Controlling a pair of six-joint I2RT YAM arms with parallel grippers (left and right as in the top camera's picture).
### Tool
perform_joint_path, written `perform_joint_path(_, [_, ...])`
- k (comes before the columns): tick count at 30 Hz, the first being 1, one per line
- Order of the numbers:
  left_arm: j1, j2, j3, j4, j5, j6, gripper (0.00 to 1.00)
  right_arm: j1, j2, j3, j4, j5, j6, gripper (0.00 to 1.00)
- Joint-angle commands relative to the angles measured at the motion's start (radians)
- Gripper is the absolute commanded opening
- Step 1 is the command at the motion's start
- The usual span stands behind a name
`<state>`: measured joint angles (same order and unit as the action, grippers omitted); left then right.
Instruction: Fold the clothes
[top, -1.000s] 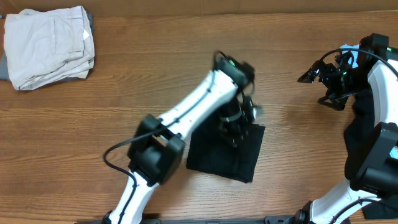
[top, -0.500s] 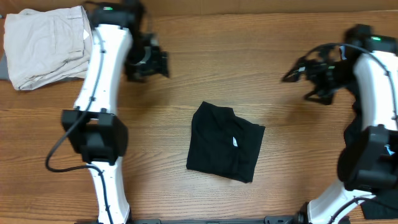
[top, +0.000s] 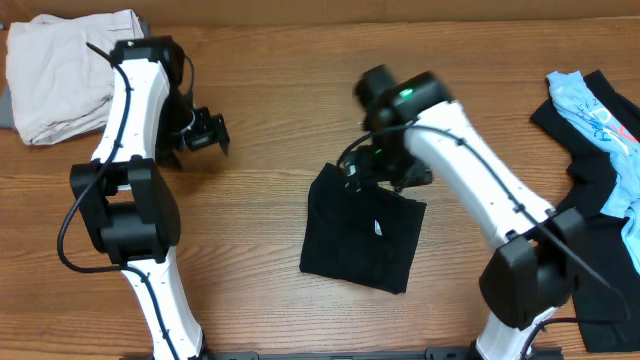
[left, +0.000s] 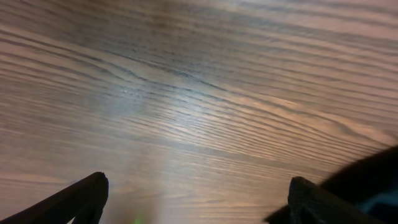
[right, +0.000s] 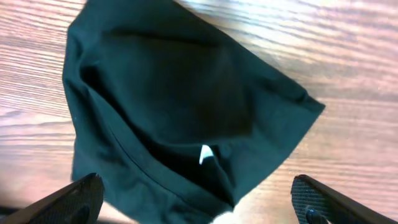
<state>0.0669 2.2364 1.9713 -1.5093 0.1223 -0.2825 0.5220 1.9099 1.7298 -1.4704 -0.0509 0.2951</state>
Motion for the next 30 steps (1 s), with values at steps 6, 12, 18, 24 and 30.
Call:
perform_joint_path(6, [-0.004, -0.016, -0.098, 0.071, 0.001, -0.010, 0.98, 0.146, -0.043, -0.091, 0.147, 0.131, 0.037, 1.00])
perform_joint_path(12, [-0.004, -0.016, -0.098, 0.071, 0.001, -0.010, 0.99, 0.154, -0.041, -0.201, 0.241, 0.239, 0.051, 1.00])
perform_joint_path(18, [-0.004, -0.016, -0.098, 0.071, 0.001, -0.010, 1.00, 0.133, -0.041, -0.264, 0.322, 0.257, 0.050, 0.85])
perform_joint_path(24, [-0.004, -0.016, -0.098, 0.070, 0.001, -0.009, 1.00, 0.111, -0.041, -0.273, 0.336, 0.324, 0.051, 0.36])
perform_joint_path(30, [-0.004, -0.016, -0.098, 0.070, 0.001, -0.009, 1.00, 0.053, -0.041, -0.273, 0.332, 0.346, 0.050, 0.07])
